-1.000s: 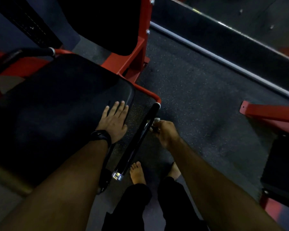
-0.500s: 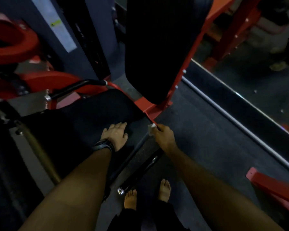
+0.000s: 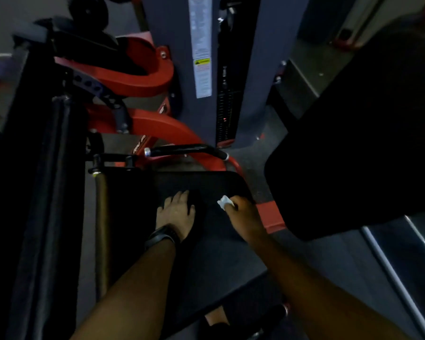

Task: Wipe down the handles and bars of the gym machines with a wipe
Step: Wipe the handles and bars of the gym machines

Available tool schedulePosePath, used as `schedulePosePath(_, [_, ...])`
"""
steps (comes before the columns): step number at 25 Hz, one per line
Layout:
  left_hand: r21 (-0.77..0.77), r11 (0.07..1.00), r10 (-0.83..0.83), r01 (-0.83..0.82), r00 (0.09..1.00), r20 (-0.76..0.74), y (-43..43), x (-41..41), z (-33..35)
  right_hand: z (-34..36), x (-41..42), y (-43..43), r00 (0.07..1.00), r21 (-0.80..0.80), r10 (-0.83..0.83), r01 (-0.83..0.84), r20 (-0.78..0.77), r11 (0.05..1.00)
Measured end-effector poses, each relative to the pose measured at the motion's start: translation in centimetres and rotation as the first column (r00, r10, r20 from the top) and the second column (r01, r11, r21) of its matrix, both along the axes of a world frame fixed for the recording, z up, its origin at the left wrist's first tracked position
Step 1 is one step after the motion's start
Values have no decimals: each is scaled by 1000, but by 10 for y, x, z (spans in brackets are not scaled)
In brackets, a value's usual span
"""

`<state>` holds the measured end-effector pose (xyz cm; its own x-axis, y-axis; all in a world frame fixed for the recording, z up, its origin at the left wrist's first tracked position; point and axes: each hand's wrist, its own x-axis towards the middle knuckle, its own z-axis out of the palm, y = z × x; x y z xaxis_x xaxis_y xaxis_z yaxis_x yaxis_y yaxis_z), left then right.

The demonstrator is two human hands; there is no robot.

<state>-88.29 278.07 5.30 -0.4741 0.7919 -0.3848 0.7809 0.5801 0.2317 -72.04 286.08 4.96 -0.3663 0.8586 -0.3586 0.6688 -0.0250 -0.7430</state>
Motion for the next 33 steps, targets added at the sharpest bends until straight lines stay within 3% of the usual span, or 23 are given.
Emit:
schedulePosePath(4, [63, 996, 70, -64, 994, -85, 19, -33, -35, -22, -40, 30, 995, 26, 71, -69, -66, 997])
schedulePosePath(8, [188, 980, 106, -61, 966, -238, 46, -90, -68, -59, -90, 58, 971, 156, 148, -119, -188, 981])
schedulePosePath(11, [271, 950, 236, -158, 929, -284, 60, -132, -88, -95, -135, 84, 942, 255, 227, -162, -249, 953])
schedulePosePath(16, [271, 936, 300, -222, 908, -291, 68, -152, -120, -129, -199, 103, 893, 423, 339, -196, -295, 885])
schedulePosePath(22, [188, 960, 262, -208, 905, -334, 68, -154, -123, -118, -239, 114, 820, 603, 412, -106, -396, 790])
schedulePosePath(25, [142, 972, 226, -187, 909, -349, 69, -155, -125, -124, -257, 117, 857, 638, 482, -271, -182, 721])
schedulePosePath(29, [143, 973, 220, -179, 906, -362, 70, -155, -126, -135, -257, 123, 762, 802, 635, -454, 123, 389])
schedulePosePath(30, [145, 972, 224, -183, 905, -362, 70, -154, -126, -137, -251, 134, 774, 811, 617, -450, 146, 373])
schedulePosePath(33, [135, 973, 226, -190, 908, -353, 70, -154, -124, -130, -252, 139, 909, 681, 412, -339, 59, 650])
